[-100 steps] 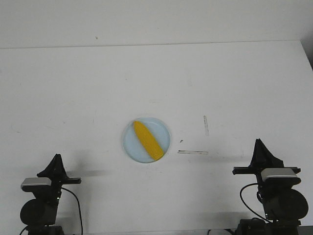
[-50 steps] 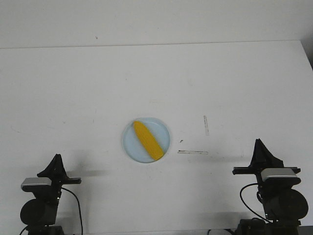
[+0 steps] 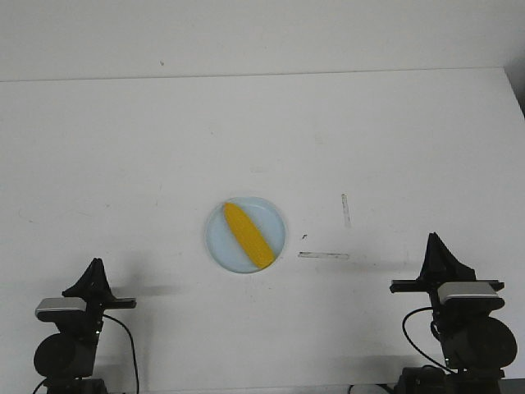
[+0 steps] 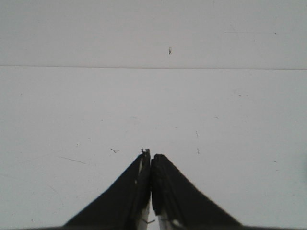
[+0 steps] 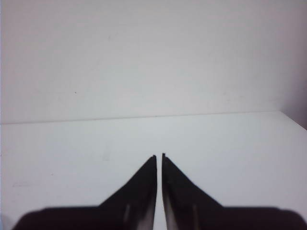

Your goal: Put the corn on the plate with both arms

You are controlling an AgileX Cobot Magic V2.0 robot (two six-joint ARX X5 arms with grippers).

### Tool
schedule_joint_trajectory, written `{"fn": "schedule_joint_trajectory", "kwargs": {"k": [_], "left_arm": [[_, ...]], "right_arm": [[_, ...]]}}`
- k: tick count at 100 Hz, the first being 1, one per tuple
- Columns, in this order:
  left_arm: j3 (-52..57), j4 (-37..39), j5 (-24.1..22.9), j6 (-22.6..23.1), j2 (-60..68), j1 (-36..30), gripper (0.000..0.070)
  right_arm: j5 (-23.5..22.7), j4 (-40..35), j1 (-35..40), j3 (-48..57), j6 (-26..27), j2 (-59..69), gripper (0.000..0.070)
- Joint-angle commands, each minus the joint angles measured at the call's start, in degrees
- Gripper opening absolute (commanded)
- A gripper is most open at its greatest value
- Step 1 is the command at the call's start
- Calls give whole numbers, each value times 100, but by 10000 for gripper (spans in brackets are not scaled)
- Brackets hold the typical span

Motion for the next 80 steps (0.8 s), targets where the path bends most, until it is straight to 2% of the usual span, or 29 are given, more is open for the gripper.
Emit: {"fn": "schedule_joint_trajectory", "kwargs": {"k": [1,20,50,77,80], "left_arm": [[-122,74,-2,9,-9,-4,3],[-122,74,-2,9,-9,-4,3],[-122,68,-2,9,-9,-4,3],[-120,44,-2,9,-9,-4,3],[-120,48,-2,9,-9,-4,3]], "right_arm": [[4,90,4,20,74,-7,15],[-4,94,85,-85,50,-116,15],[-76,1534,380,-1611,31,-1025,15],[-142,2297,485,-2518,35,-1152,15],[-142,2210,505,-2533,35,-1152,15]]}}
